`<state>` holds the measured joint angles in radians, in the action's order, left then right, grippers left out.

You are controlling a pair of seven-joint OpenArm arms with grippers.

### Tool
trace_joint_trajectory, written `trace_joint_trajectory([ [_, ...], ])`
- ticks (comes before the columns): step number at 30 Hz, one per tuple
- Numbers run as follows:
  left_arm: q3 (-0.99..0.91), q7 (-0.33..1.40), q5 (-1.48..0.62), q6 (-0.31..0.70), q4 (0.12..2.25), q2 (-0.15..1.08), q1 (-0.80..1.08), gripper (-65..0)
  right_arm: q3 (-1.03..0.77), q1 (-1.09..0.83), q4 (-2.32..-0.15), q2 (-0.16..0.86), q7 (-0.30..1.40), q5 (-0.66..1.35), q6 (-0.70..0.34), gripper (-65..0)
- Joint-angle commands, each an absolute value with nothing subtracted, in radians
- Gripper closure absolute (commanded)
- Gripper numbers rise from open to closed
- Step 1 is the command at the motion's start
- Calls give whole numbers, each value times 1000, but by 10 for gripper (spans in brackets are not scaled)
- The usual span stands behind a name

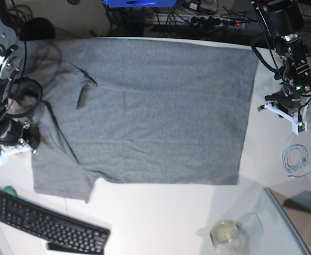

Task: Layout the t-shirt on the table in an organized manner, then fold the t-shirt properly
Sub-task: 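Move the left gripper along the shirt's side edge toward the hem, then grasp the shirt's side edge with the left gripper near the middle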

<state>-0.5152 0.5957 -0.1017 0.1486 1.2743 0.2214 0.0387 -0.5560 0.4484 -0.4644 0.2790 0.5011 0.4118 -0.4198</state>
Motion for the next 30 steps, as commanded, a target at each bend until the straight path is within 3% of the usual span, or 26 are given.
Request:
trace_joint_trajectory([
  [1, -518, 581, -101, 143, 1293, 237, 30, 0, -552, 483, -483, 294, 487, 426, -427, 0],
  [9, -518, 581, -99, 143, 1291, 236, 30, 0, -552, 464, -705, 288, 610, 426, -427, 0],
  [20, -506, 582, -101, 143, 1262, 228, -67, -7, -553, 450, -711, 286, 638, 426, -427, 0],
  [25, -506, 585, -99, 143, 1133, 237, -180, -280, -553, 450, -711, 286, 638, 426, -427, 0],
  [30, -506, 581, -102, 145, 978, 236, -266, -418, -553, 450, -711, 286, 636, 426, -427, 0],
])
